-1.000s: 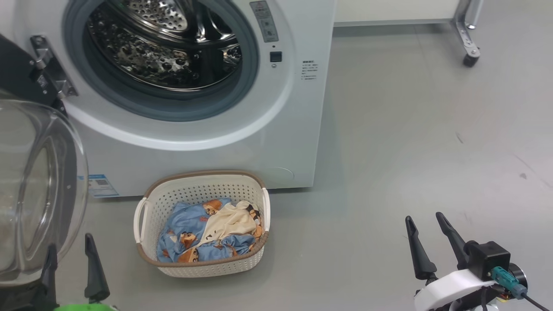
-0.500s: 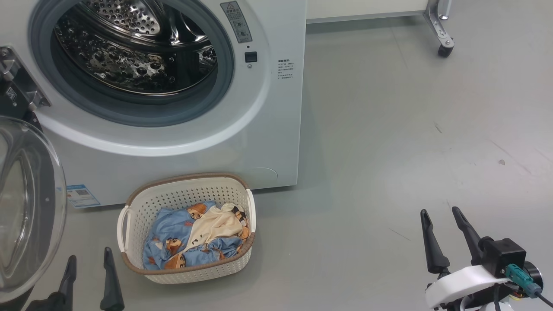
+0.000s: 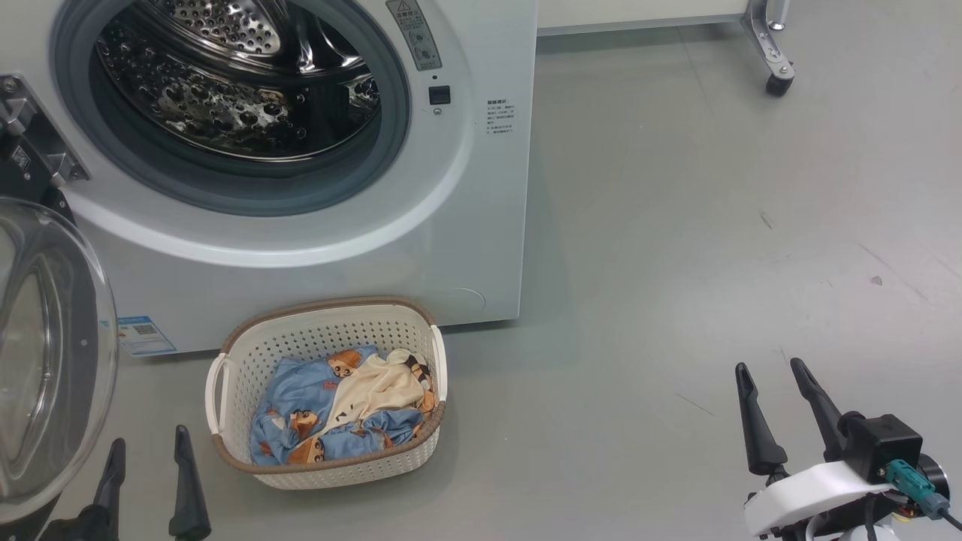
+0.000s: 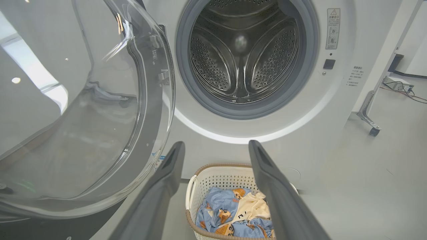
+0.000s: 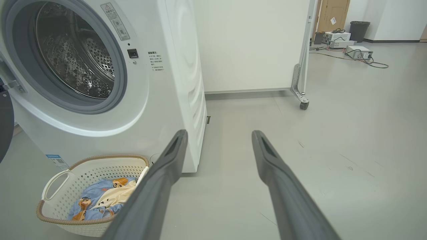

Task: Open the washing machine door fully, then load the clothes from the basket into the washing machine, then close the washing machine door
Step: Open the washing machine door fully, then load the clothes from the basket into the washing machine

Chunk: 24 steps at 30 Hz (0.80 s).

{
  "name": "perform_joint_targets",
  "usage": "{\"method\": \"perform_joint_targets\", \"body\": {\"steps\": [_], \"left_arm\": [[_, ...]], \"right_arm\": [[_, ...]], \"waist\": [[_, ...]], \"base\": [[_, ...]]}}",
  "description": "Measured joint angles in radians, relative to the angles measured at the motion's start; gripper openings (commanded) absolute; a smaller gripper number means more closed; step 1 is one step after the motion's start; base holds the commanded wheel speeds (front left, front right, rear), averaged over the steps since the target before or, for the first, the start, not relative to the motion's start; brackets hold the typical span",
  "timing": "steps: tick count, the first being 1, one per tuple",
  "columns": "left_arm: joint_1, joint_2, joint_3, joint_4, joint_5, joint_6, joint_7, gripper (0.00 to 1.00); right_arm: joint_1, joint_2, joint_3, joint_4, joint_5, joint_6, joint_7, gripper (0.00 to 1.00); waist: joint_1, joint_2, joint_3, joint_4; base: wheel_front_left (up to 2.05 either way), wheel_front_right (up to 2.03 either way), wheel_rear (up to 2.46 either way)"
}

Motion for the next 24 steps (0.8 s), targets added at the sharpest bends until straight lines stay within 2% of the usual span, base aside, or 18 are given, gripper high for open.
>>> {"method": "perform_joint_targets", "body": {"steps": [24], "left_arm": [[0.0,-0.002,0.001,0.003,0.021,0.0,0.0,1.0]], "right_arm": [[0.0,0.001,0.004,-0.003,0.0,0.0,0.0,1.0]], "waist": [[0.0,0.0,0.009,0.014]], "base": [[0.01,-0.01,0.0]]}}
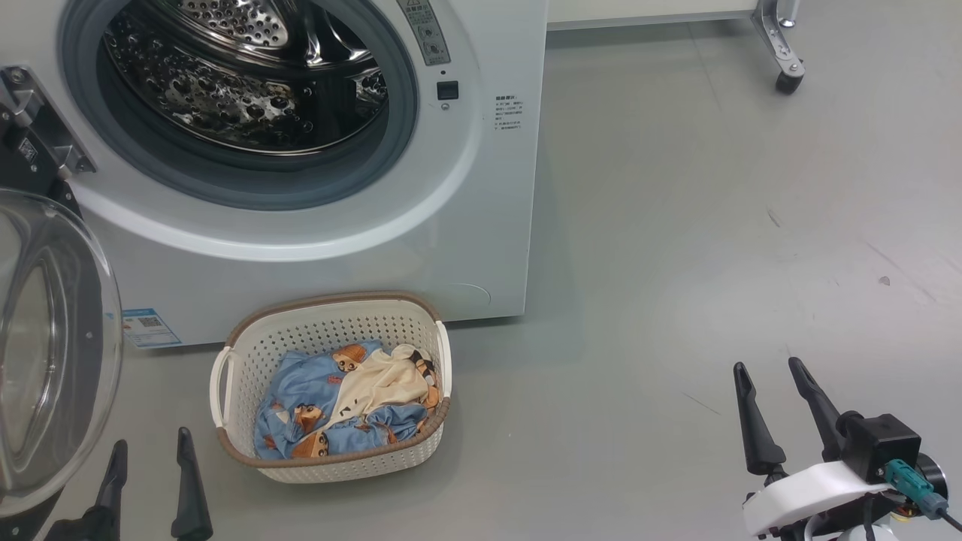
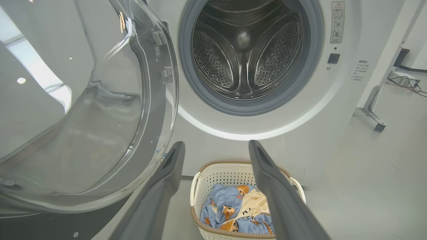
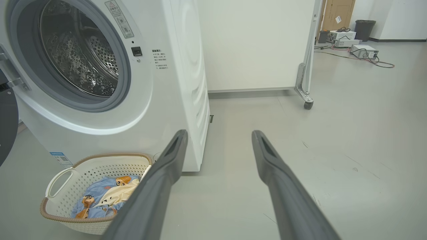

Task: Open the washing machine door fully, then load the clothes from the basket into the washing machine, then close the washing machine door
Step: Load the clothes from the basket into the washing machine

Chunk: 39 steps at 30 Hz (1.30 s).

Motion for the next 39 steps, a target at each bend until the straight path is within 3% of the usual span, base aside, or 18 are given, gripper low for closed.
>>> {"method": "perform_joint_targets", "body": {"steps": [22,39], "left_arm": [[0.0,-0.001,-0.017,-0.003,0.009,-0.001,0.0,1.0],[-0.003,-0.002,-0.046,-0.007,0.012,-0.026,0.0,1.0]], "right_arm": [[0.0,0.001,-0.001,-0.001,0.0,0.0,0.0,1.0],[-0.002,0.002,-0.001,0.0,0.0,0.0,0.0,1.0]], "waist": [[0.0,0.0,0.024,0.002],[0.0,0.0,0.037,0.002]], "base": [[0.32,-0.76,0.45],[0.48,-0.69,0.21]]}}
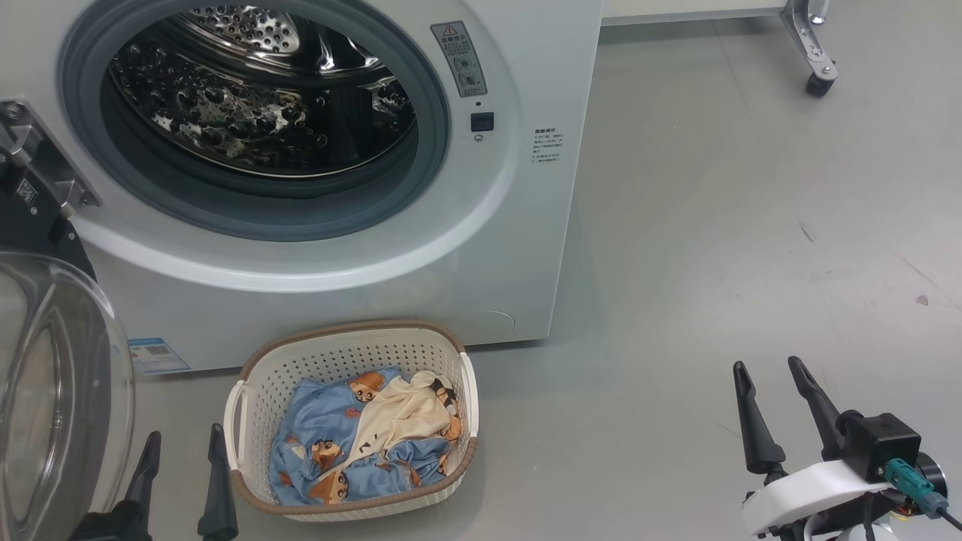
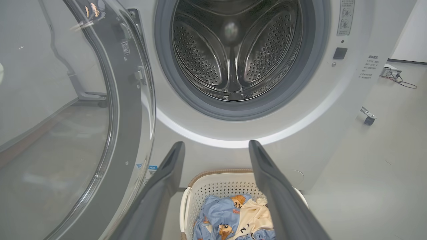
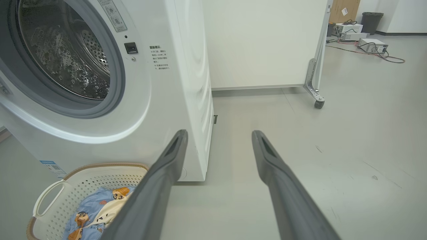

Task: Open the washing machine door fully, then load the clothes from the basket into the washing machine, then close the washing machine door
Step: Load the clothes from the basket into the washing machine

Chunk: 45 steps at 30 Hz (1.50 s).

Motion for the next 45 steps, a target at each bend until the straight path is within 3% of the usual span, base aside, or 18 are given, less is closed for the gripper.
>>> {"method": "perform_joint_targets", "body": {"steps": [22,38,45], "left_arm": [[-0.013,0.0,-0.037,0.013,0.005,-0.01,0.0,1.0],[-0.203,0.002,-0.105,0.138,0.026,-0.026,0.079,1.0],[-0.33,0.035,-0.109,0.223,0.026,-0.033,0.151,1.0]], "right_arm": [[-0.025,0.005,0.022,-0.015,0.0,0.0,0.0,1.0],[-0.137,0.006,0.067,-0.056,0.0,0.0,0.0,1.0],[-0.209,0.007,0.067,-0.079,0.0,0.0,0.0,1.0]], "waist": [[0.0,0.0,0.061,-0.013],[0.0,0.0,0.25,-0.051],[0.0,0.0,0.361,-0.075]], "base": [[0.03,-0.03,0.0],[0.0,0.0,0.0],[0.0,0.0,0.0]]}}
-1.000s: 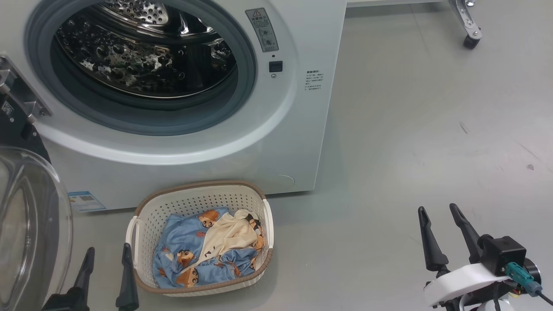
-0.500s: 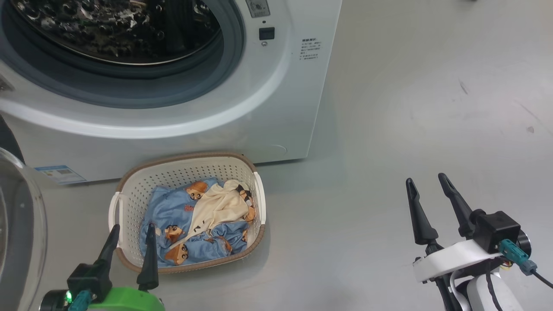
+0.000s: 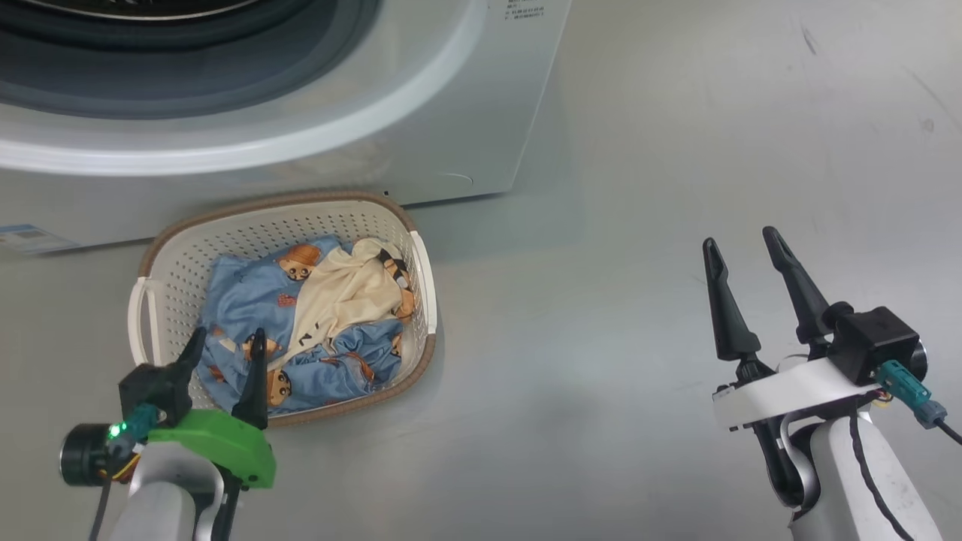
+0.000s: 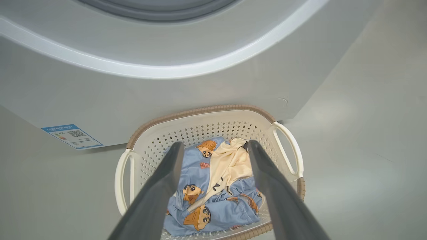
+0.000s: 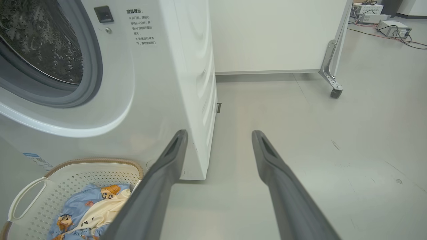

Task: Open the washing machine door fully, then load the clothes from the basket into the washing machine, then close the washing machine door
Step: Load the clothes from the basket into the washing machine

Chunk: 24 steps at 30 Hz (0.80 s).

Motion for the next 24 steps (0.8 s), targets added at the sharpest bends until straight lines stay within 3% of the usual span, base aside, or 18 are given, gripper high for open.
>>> {"method": "perform_joint_targets", "body": {"steps": [9,24], "left_arm": [[-0.128,0.022,0.01,0.125,-0.027,-0.003,0.075,1.0],[-0.293,0.026,0.013,0.274,-0.054,-0.005,0.106,1.0]], "right_arm": [[-0.088,0.0,0.004,-0.021,-0.001,0.0,0.0,1.0],[-0.124,-0.004,-0.009,-0.041,-0.011,0.0,0.0,1.0]], "waist": [[0.0001,0.0,0.126,-0.017],[0.0,0.0,0.267,-0.026]], "base": [[0.0,0.0,0.0],[0.0,0.0,0.0]]}}
